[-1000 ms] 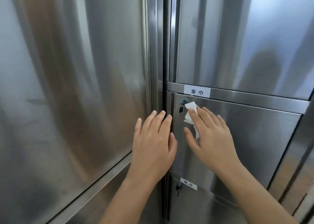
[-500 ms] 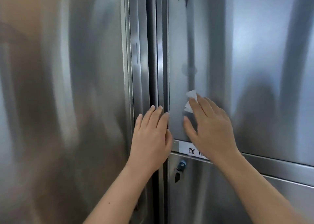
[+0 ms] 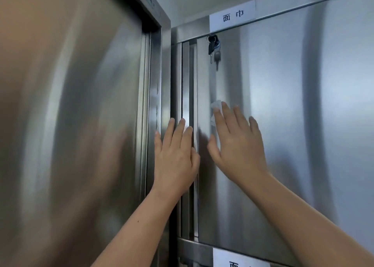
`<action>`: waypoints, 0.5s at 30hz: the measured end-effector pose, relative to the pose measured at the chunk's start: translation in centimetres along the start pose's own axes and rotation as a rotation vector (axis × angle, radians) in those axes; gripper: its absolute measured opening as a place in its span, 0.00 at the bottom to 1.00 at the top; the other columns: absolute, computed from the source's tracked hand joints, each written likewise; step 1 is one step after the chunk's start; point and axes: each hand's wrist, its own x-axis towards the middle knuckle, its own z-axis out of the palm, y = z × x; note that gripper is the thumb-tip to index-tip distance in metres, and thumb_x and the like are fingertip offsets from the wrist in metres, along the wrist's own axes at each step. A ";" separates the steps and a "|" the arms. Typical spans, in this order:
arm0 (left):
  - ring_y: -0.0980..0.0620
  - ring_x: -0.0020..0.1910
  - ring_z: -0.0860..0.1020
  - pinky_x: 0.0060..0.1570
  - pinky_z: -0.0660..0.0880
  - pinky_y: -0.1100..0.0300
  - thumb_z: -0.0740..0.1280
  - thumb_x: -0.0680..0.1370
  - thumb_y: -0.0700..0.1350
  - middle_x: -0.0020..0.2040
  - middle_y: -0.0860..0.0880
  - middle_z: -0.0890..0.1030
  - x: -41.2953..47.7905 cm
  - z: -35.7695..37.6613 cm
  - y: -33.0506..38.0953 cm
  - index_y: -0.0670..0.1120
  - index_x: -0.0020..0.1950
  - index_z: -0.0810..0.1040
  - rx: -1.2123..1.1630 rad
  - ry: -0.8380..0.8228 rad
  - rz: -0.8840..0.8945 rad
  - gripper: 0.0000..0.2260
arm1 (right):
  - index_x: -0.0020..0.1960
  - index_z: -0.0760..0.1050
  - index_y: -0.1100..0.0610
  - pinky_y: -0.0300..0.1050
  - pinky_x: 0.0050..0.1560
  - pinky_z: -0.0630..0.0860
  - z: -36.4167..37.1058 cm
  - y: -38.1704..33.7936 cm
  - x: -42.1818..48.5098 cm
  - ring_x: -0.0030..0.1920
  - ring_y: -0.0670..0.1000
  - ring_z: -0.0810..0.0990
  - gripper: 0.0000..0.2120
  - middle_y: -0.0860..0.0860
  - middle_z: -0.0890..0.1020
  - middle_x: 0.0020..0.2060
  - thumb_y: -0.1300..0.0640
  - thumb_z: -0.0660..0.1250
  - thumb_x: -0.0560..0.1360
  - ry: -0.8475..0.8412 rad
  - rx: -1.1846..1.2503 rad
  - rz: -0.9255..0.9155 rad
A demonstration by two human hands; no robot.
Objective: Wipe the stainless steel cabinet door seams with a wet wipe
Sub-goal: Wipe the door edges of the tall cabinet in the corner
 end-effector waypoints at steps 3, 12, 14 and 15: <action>0.40 0.67 0.69 0.62 0.63 0.37 0.56 0.72 0.42 0.64 0.41 0.75 2.2 1.0 -1.3 0.38 0.60 0.76 0.074 0.029 0.068 0.20 | 0.68 0.68 0.65 0.61 0.62 0.67 1.6 0.0 2.1 0.66 0.62 0.69 0.25 0.60 0.69 0.69 0.56 0.62 0.73 -0.080 -0.043 -0.030; 0.42 0.69 0.67 0.64 0.58 0.35 0.55 0.74 0.45 0.66 0.43 0.74 4.2 2.7 -3.1 0.40 0.64 0.74 0.122 0.073 0.099 0.22 | 0.75 0.52 0.61 0.61 0.71 0.50 5.1 -0.2 4.3 0.75 0.60 0.50 0.30 0.56 0.54 0.75 0.52 0.57 0.78 -0.192 -0.062 -0.115; 0.42 0.69 0.66 0.64 0.58 0.35 0.55 0.74 0.45 0.66 0.44 0.74 4.1 2.7 -3.3 0.40 0.64 0.75 0.106 0.083 0.089 0.22 | 0.74 0.56 0.62 0.62 0.70 0.51 5.4 0.0 4.5 0.74 0.60 0.54 0.30 0.57 0.57 0.74 0.51 0.59 0.76 -0.177 -0.091 -0.130; 0.42 0.69 0.66 0.64 0.58 0.34 0.55 0.74 0.45 0.66 0.44 0.73 4.1 2.7 -3.3 0.40 0.64 0.75 0.097 0.090 0.080 0.22 | 0.74 0.58 0.62 0.62 0.70 0.52 5.5 0.1 4.7 0.74 0.60 0.56 0.30 0.58 0.59 0.74 0.51 0.61 0.76 -0.167 -0.110 -0.143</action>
